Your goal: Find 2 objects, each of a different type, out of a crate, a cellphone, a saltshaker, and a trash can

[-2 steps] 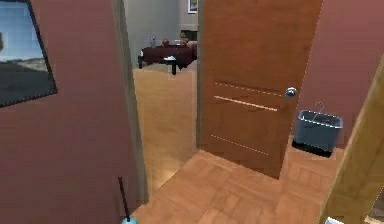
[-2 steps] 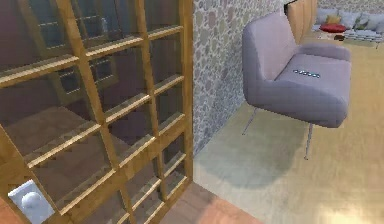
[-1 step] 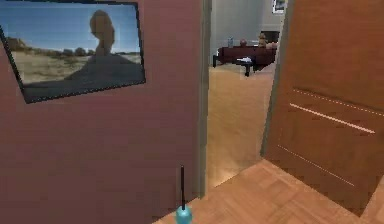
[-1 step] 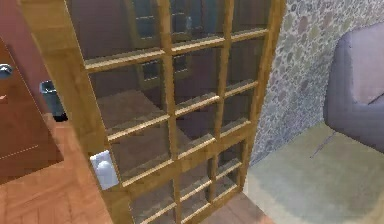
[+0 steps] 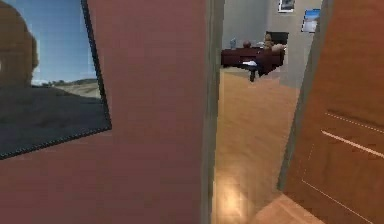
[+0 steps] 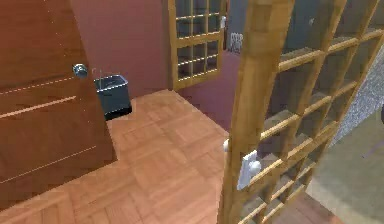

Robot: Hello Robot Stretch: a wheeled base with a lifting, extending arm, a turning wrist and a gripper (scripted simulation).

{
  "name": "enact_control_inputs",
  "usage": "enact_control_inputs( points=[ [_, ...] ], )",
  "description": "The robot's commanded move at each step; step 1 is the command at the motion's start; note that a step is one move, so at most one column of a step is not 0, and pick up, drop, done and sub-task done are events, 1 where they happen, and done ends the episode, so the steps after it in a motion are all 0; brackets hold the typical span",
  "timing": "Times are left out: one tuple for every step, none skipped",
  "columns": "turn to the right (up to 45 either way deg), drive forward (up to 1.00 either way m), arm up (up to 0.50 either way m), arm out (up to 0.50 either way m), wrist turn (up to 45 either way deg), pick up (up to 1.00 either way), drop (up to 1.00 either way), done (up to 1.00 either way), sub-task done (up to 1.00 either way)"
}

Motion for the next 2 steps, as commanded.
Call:
enact_control_inputs(
  points=[
    [45.0,0.00,0.00,0.00,0.0,0.00,0.00,0.00,0.00],
    [3.0,0.00,0.00,0.00,0.0,0.00,0.00,0.00,0.00]
  ],
)
